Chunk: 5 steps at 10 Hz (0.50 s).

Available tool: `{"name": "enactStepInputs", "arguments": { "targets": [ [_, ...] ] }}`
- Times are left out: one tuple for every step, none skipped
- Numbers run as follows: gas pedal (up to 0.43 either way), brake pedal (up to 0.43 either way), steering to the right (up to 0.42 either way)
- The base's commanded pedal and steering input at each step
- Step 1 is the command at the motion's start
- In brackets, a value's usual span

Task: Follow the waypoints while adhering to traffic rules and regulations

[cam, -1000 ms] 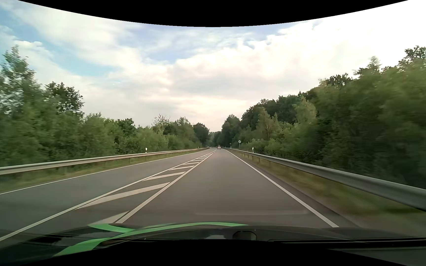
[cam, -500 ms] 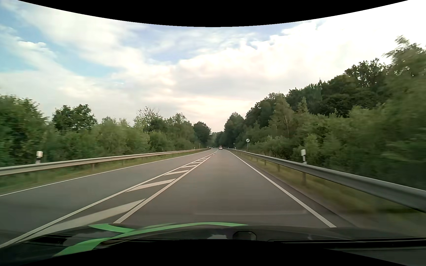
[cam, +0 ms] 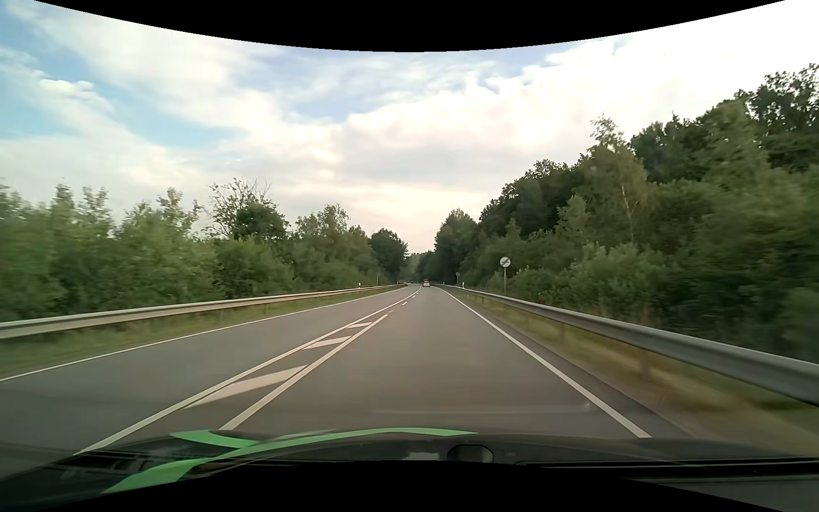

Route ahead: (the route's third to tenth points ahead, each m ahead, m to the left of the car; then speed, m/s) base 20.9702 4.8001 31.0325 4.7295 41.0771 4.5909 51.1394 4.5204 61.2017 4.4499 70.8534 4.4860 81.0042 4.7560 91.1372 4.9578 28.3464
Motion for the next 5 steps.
{"name": "enactStepInputs", "arguments": {
  "targets": [
    [0.24,0.0,-0.001],
    [0.24,0.0,-0.001],
    [0.24,0.0,-0.001],
    [0.24,0.0,-0.001],
    [0.24,0.0,-0.001]
  ]
}}
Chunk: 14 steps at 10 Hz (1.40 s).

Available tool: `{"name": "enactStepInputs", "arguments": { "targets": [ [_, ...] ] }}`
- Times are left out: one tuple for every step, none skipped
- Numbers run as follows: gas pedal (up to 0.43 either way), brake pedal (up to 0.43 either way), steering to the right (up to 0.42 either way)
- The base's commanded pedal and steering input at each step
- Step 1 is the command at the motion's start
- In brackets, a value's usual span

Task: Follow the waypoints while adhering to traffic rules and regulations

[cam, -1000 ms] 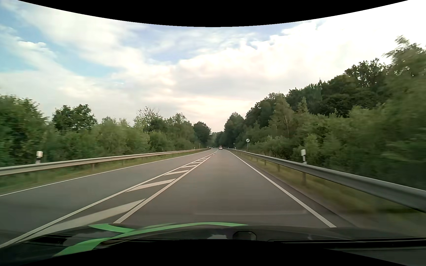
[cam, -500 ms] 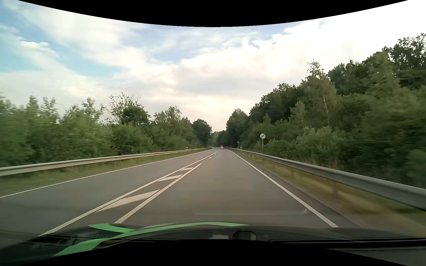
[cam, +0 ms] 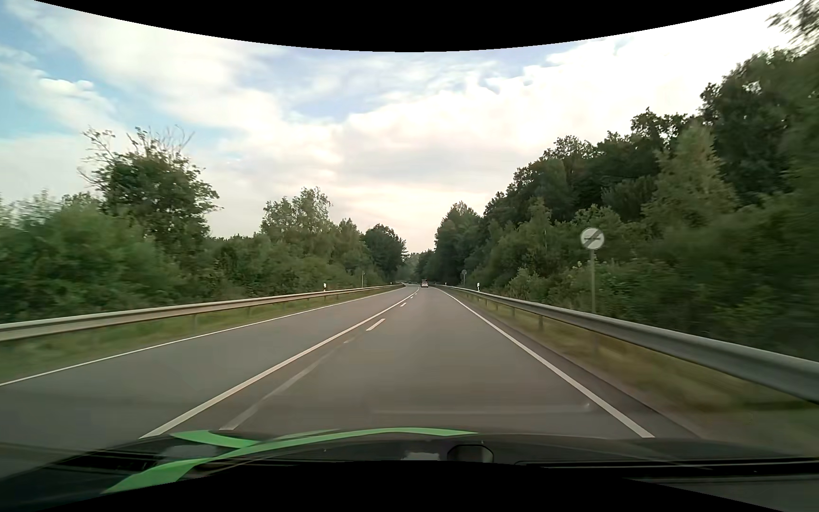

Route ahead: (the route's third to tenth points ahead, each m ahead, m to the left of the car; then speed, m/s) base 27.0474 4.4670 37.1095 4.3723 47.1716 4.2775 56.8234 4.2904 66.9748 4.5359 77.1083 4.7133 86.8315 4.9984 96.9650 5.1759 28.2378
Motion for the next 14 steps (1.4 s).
{"name": "enactStepInputs", "arguments": {
  "targets": [
    [0.248,0.0,-0.003],
    [0.248,0.0,-0.003],
    [0.248,0.0,-0.003],
    [0.248,0.0,-0.003],
    [0.26,0.0,-0.003],
    [0.268,0.0,-0.003],
    [0.268,0.0,-0.003],
    [0.268,0.0,-0.003],
    [0.28,0.0,-0.003],
    [0.287,0.0,-0.003],
    [0.287,0.0,-0.003],
    [0.287,0.0,-0.003],
    [0.287,0.0,-0.003],
    [0.287,0.0,-0.003]
  ]
}}
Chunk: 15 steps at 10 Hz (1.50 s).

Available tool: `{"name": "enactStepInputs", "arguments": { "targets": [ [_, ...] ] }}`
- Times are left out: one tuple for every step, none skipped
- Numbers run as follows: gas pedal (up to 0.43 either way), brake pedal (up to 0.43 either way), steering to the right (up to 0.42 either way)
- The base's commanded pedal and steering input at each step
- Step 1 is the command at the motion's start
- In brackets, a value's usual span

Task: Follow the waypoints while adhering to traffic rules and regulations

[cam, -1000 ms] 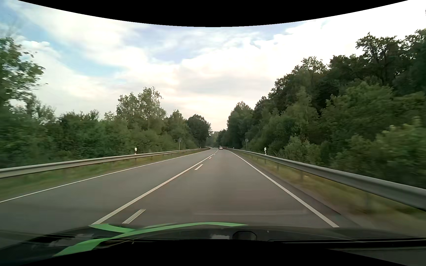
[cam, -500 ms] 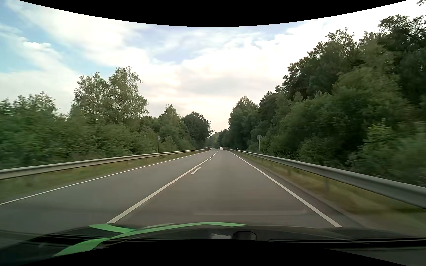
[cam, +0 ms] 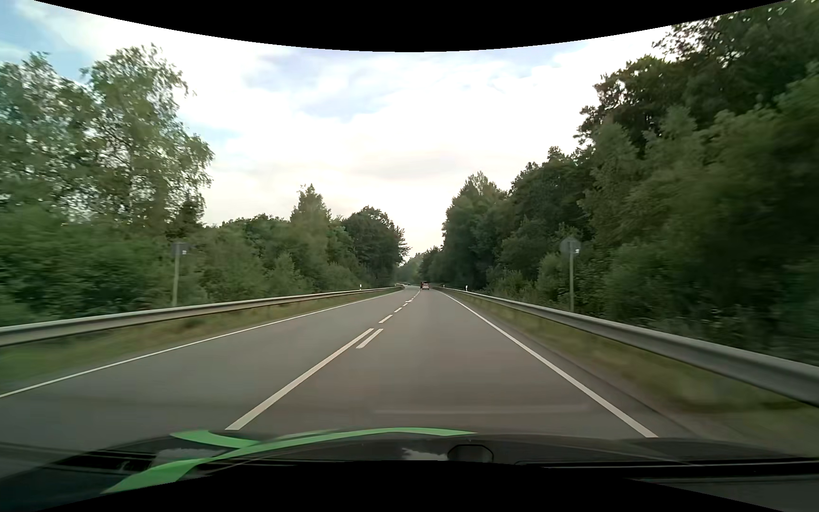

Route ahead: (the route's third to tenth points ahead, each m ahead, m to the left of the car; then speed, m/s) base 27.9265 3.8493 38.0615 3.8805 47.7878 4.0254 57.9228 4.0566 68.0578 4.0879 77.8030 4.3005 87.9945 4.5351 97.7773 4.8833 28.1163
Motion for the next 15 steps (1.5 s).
{"name": "enactStepInputs", "arguments": {
  "targets": [
    [0.28,0.0,-0.003],
    [0.268,0.0,-0.003],
    [0.268,0.0,-0.003],
    [0.268,0.0,-0.003],
    [0.268,0.0,-0.003],
    [0.268,0.0,-0.003],
    [0.268,0.0,-0.003],
    [0.268,0.0,-0.003],
    [0.268,0.0,-0.003],
    [0.268,0.0,-0.003],
    [0.28,0.0,-0.003],
    [0.287,0.0,-0.003],
    [0.287,0.0,-0.003],
    [0.287,0.0,-0.003],
    [0.299,0.0,-0.003]
  ]
}}
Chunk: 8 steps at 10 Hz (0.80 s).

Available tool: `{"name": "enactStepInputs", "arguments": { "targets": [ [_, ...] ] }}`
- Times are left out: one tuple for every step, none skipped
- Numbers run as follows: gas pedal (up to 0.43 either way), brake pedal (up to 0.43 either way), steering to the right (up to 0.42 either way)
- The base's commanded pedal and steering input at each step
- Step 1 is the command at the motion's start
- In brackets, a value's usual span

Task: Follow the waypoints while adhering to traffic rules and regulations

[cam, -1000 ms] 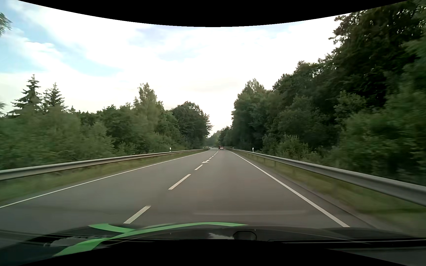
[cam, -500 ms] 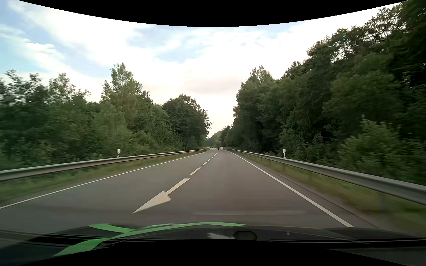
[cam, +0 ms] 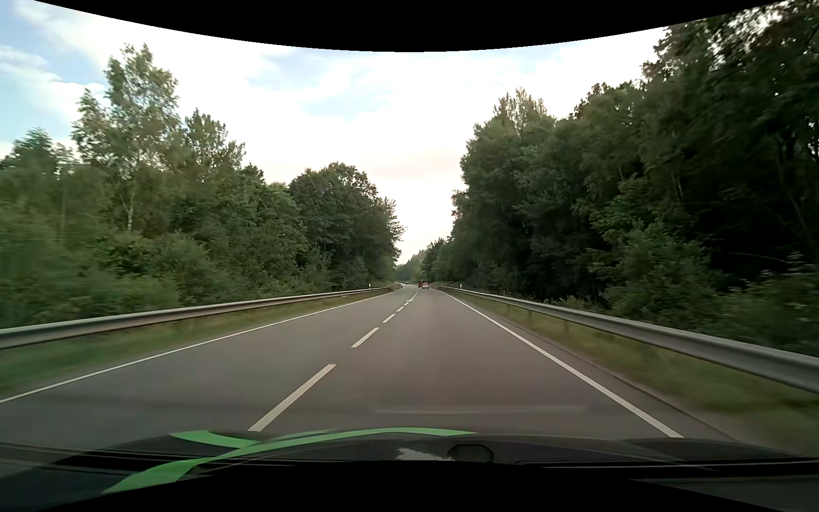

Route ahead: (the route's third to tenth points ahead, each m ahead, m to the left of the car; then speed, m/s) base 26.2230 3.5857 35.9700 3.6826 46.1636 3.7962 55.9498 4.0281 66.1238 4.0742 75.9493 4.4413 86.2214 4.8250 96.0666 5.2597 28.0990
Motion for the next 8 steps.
{"name": "enactStepInputs", "arguments": {
  "targets": [
    [0.299,0.0,-0.003],
    [0.299,0.0,-0.003],
    [0.299,0.0,-0.002],
    [0.299,0.0,-0.003],
    [0.299,0.0,-0.003],
    [0.299,0.0,-0.003],
    [0.299,0.0,-0.003],
    [0.299,0.0,-0.003]
  ]
}}
